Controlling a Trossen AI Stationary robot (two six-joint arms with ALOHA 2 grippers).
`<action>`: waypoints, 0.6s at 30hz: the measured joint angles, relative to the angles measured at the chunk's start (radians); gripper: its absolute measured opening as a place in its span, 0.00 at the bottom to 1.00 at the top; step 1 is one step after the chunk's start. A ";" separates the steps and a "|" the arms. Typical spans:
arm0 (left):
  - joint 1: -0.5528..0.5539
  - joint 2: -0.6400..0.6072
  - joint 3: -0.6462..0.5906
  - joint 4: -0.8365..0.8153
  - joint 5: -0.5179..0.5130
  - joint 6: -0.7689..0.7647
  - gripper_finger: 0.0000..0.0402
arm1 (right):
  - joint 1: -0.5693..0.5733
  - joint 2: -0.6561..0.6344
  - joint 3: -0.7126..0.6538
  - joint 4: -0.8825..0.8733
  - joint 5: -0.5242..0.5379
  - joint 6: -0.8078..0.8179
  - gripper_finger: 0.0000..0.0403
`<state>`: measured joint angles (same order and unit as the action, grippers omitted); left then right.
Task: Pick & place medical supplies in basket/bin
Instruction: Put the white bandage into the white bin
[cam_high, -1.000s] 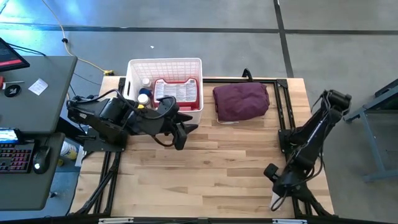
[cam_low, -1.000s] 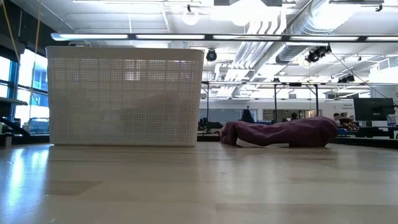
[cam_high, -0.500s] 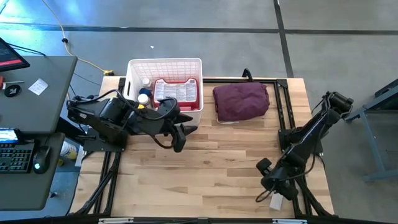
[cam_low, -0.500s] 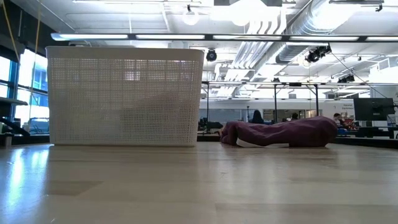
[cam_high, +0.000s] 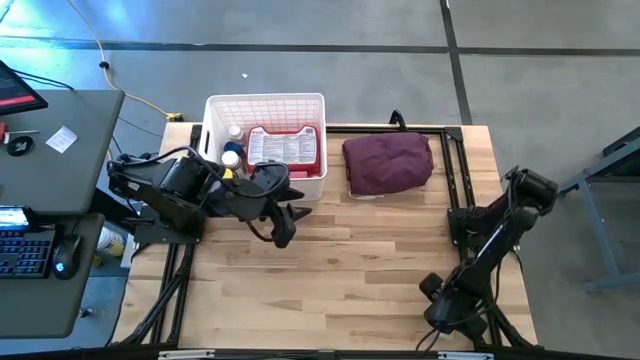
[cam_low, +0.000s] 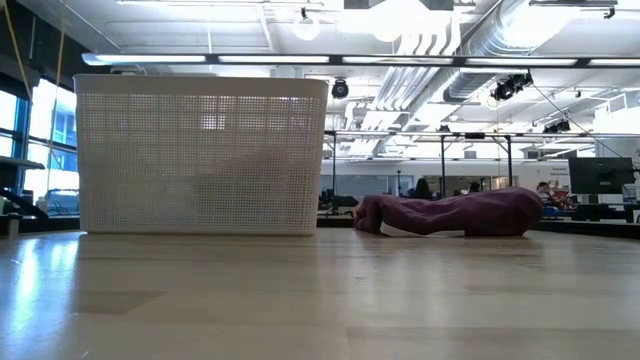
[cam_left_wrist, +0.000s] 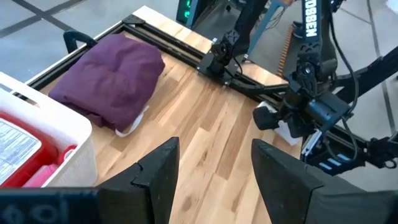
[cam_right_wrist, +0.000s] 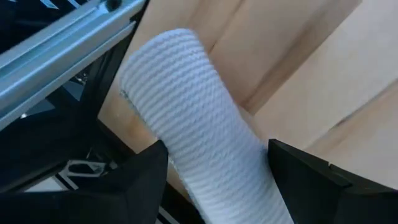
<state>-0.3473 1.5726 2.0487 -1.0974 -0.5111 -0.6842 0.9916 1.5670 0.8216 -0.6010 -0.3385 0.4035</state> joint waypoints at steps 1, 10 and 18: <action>0.000 0.000 0.000 -0.007 0.000 0.000 0.58 | 0.000 0.015 0.003 0.001 -0.005 0.007 0.66; 0.000 0.000 0.000 -0.037 0.026 0.002 0.58 | -0.001 0.051 0.008 -0.031 0.009 0.010 0.66; 0.000 0.000 0.000 -0.035 0.026 0.002 0.58 | -0.099 -0.028 0.008 -0.081 0.115 0.069 0.60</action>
<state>-0.3473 1.5726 2.0483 -1.1328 -0.4847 -0.6823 0.8928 1.5387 0.8291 -0.6819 -0.2233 0.4725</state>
